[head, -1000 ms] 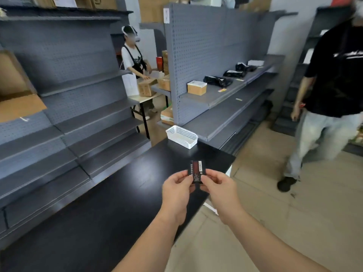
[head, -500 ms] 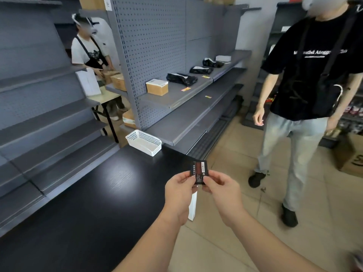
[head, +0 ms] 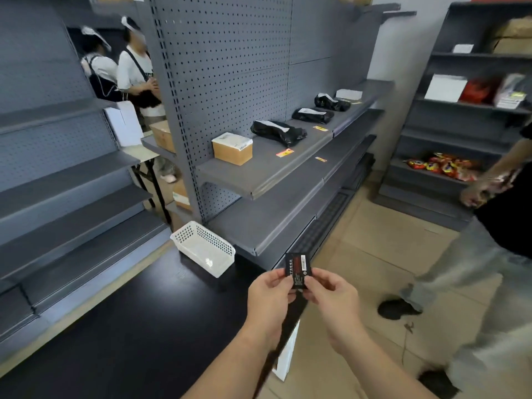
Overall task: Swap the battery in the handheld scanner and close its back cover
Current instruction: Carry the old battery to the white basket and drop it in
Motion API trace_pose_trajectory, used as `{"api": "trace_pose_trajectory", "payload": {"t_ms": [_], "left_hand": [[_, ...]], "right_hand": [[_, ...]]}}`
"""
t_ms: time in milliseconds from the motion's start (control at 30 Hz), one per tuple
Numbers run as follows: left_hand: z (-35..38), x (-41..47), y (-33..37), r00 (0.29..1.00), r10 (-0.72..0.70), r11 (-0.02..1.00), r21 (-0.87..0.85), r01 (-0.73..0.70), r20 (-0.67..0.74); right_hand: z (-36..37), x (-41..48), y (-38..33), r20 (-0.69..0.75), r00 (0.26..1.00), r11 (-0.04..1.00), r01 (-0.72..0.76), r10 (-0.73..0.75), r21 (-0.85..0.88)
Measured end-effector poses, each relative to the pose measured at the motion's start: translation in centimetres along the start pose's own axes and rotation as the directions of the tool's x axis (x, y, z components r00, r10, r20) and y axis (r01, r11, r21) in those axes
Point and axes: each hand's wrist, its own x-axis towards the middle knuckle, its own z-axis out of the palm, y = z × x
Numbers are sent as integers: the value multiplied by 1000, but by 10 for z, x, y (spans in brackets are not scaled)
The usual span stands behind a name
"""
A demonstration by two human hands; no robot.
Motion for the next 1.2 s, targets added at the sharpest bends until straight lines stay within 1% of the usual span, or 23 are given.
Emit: {"api": "trace_pose_trajectory", "payload": {"t_ms": [167, 300, 367, 467, 600, 733, 800, 867, 967, 1100, 1200], "left_hand": [[-5, 63, 2, 991, -54, 998, 7, 55, -118], [-22, 106, 2, 965, -71, 997, -28, 66, -253], [-31, 127, 5, 943, -75, 997, -60, 58, -325], [-45, 156, 11, 884, -88, 993, -115, 40, -459], [-62, 180, 12, 783, -113, 989, -146, 29, -611], [-77, 198, 7, 711, -151, 985, -165, 50, -687], [-87, 210, 2, 687, -172, 983, -165, 76, -706], [-96, 224, -4, 658, -207, 977, -183, 106, -724], [-112, 250, -17, 618, -272, 962, -219, 161, -738], [-126, 288, -44, 567, -358, 933, -276, 230, -742], [-132, 309, -62, 492, -400, 912, -286, 293, -773]], "right_hand": [[31, 67, 9, 55, 996, 997, -65, 67, -38], [68, 111, 17, 175, 978, 990, -94, 112, -105], [89, 136, 22, 257, 957, 985, -98, 133, -143], [124, 176, 30, 391, 901, 970, -106, 187, -220], [166, 210, 42, 520, 822, 954, -91, 234, -285], [195, 230, 57, 597, 750, 929, -61, 284, -365], [208, 239, 68, 610, 727, 914, -58, 315, -402], [222, 249, 81, 601, 720, 896, -66, 348, -439], [244, 266, 104, 543, 729, 861, -122, 416, -495], [265, 290, 141, 477, 736, 808, -160, 480, -566], [273, 305, 165, 433, 751, 764, -145, 499, -629]]}}
